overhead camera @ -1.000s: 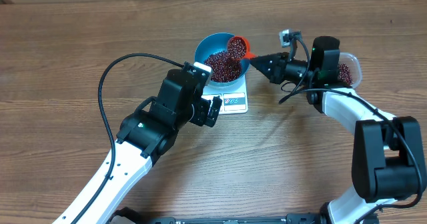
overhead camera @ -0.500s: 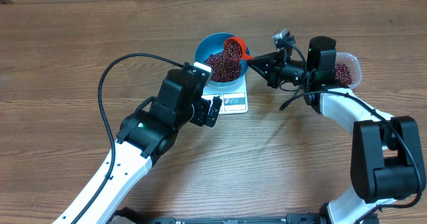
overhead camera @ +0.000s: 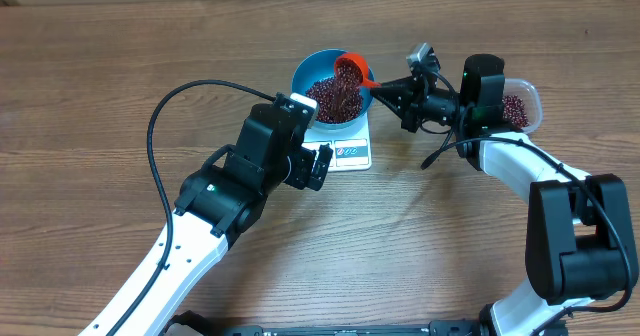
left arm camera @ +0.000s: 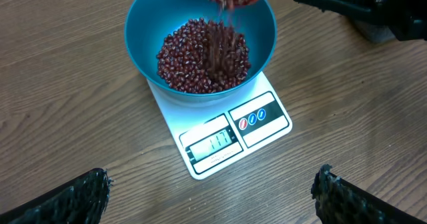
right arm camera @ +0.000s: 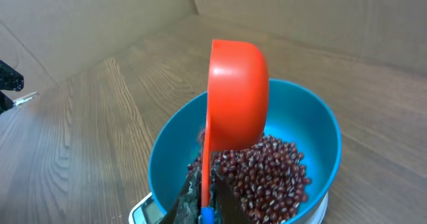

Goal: Scoop item into bowl and weigh 150g on scale
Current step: 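Tilt the red scoop to pour beans into the teal bowl, then hold the tilted scoop over the bowl and shake out remaining beans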

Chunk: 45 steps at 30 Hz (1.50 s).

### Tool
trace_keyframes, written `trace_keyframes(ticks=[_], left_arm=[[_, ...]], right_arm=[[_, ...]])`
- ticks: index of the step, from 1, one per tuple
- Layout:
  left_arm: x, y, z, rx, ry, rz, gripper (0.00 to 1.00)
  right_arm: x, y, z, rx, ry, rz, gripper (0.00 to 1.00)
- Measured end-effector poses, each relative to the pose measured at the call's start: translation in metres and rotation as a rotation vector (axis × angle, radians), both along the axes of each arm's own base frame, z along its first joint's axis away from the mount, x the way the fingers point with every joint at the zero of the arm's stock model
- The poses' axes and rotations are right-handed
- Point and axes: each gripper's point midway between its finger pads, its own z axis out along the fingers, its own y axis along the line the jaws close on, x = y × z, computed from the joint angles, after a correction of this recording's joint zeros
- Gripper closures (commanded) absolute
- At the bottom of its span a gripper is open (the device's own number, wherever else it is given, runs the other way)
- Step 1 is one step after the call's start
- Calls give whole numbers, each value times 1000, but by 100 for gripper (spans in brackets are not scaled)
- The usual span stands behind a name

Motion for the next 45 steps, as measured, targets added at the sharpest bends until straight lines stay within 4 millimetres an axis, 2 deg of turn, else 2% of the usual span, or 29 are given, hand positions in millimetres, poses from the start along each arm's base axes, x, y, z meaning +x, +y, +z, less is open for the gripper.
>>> trace_keyframes(ticks=[45], left_arm=[[0, 0, 0, 0, 0, 0, 0]], right_arm=[[4, 0, 9, -175, -417, 89, 96]])
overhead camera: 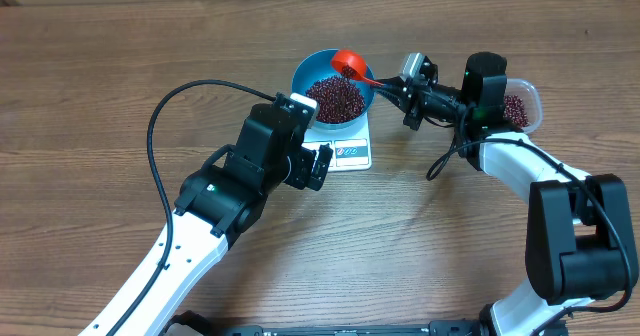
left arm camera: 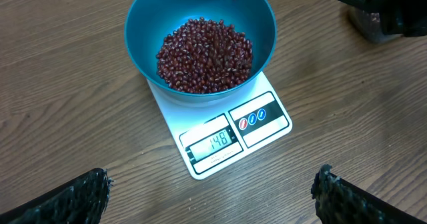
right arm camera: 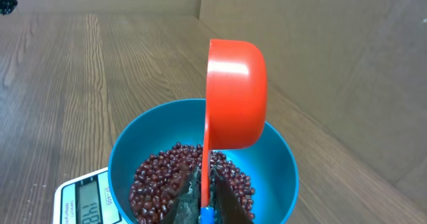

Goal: Scoop item into bowl and weigh 150g on scale
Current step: 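Hold the tilted scoop over the bowl and shake out remaining beans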

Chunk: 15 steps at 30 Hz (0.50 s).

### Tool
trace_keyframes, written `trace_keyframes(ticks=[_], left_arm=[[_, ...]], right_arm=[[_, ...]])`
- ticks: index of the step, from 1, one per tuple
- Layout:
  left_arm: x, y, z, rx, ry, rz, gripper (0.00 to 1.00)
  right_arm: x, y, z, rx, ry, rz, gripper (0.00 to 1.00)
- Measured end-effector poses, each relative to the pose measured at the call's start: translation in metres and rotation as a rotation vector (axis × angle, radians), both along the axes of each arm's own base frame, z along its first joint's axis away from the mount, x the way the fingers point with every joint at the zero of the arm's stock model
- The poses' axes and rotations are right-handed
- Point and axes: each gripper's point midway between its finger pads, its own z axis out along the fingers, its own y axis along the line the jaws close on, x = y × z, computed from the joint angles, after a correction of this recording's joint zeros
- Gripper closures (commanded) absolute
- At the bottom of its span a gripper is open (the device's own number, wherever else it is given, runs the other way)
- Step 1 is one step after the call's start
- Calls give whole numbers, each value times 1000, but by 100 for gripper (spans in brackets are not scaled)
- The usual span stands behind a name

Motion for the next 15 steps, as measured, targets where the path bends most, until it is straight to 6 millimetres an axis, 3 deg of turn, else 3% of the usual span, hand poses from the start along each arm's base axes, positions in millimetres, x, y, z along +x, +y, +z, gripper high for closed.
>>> trace_keyframes(ticks=[15], left_arm=[[0, 0, 0, 0, 0, 1, 0]], right_arm=[[-1, 0, -2, -27, -43, 12, 96]])
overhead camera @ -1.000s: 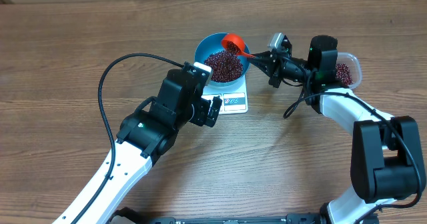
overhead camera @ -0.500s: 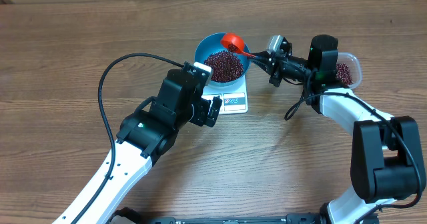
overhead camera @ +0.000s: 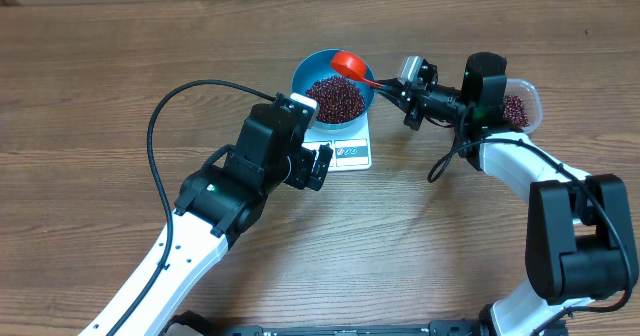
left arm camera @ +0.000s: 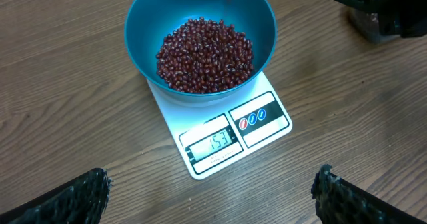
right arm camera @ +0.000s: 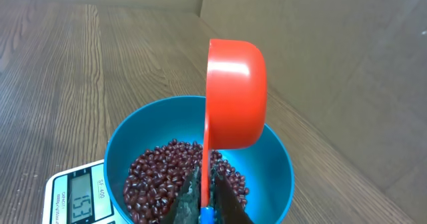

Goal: Scoop item into bowl and weigh 150g on scale
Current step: 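Hold the tilted scoop over the bowl and shake out remaining beans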

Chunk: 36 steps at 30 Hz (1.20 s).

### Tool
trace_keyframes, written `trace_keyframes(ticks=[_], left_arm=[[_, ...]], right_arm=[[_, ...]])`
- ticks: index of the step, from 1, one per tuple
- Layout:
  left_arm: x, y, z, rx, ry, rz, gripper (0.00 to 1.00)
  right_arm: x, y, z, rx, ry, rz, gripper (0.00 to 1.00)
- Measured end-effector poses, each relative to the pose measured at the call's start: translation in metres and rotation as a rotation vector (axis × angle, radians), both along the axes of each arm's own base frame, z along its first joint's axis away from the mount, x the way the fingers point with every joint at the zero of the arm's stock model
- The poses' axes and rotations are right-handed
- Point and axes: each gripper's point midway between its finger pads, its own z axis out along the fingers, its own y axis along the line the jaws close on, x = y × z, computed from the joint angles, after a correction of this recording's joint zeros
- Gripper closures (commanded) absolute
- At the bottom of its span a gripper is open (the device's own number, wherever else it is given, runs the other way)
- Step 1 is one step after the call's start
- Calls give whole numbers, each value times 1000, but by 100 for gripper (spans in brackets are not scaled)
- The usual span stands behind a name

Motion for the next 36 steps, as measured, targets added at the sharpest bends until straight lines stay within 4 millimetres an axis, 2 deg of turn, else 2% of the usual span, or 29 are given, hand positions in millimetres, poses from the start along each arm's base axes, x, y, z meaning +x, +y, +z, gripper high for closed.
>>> trace_keyframes(ticks=[22, 36], left_arm=[[0, 0, 0, 0, 0, -1, 0], [0, 0, 0, 0, 0, -1, 1]], right_arm=[[0, 0, -1, -2, 1, 0, 96], [-4, -1, -9, -7, 57, 0, 96]])
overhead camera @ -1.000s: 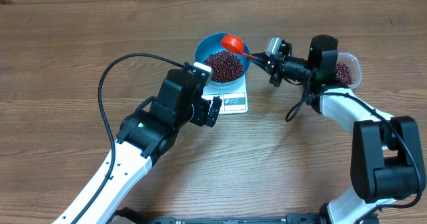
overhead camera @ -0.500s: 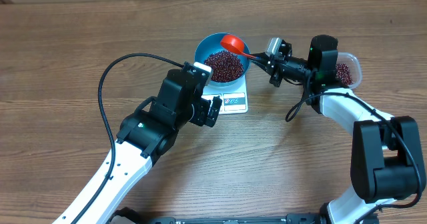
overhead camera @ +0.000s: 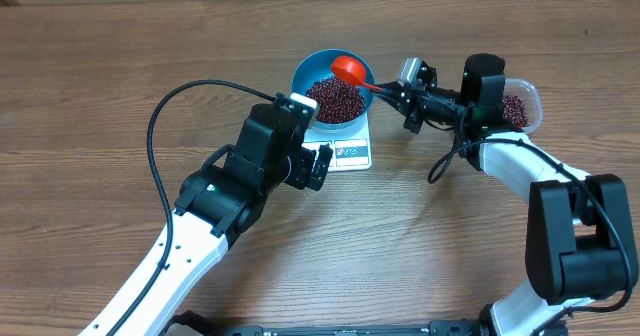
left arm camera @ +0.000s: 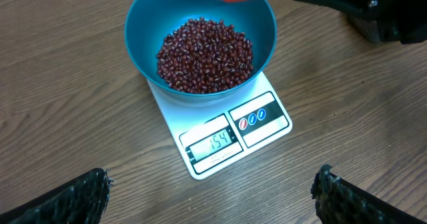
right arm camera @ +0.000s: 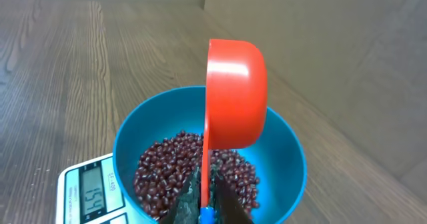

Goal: Scoop item into bowl and weigh 150g on scale
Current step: 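Hold the tilted scoop over the bowl and shake out remaining beans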

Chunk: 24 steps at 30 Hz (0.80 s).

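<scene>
A blue bowl (overhead camera: 305,73) of red beans (left arm camera: 203,54) stands on the white scale (left arm camera: 257,127), whose display (left arm camera: 213,143) reads 154. My right gripper (right arm camera: 207,196) is shut on the handle of an orange scoop (right arm camera: 235,94), which hangs on its side over the bowl's right part (overhead camera: 350,68). My left gripper (left arm camera: 210,191) is open above the bare table just in front of the scale, with nothing between its fingers.
A clear tub of red beans (overhead camera: 518,104) sits at the right, behind my right arm. A black cable (overhead camera: 175,106) loops from the left arm across the table to the left of the scale.
The display has gone from 153 to 154. The scoop has shifted slightly over the bowl. My left gripper has not moved.
At first the scoop was tipped over the bowl with beans pouring out and the display read 117. Then the pouring had stopped and it read 148, then 153, and now 154, the scoop still held on its side above the bowl.
</scene>
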### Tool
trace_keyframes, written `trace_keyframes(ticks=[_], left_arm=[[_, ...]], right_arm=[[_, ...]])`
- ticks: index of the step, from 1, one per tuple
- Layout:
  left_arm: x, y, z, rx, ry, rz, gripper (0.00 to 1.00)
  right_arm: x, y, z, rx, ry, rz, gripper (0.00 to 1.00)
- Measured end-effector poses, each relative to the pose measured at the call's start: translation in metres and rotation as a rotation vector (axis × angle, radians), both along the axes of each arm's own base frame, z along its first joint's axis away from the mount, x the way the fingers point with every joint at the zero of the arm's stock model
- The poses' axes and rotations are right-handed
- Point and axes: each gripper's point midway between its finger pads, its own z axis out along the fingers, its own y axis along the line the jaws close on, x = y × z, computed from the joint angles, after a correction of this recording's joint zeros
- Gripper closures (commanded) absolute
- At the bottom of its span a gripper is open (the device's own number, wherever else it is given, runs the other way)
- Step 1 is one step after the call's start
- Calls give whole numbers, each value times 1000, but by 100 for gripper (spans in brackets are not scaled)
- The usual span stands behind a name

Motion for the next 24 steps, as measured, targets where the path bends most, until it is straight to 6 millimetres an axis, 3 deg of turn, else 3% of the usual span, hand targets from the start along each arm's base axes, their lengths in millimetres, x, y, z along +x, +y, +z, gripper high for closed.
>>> trace_keyframes(ticks=[13, 20, 24], left_arm=[[0, 0, 0, 0, 0, 0, 1], [0, 0, 0, 0, 0, 0, 0], [0, 0, 0, 0, 0, 0, 1]], right_arm=[[5, -3, 4, 145, 261, -94, 96], [3, -16, -31, 129, 634, -266, 96], [14, -22, -20, 95, 695, -337, 96]])
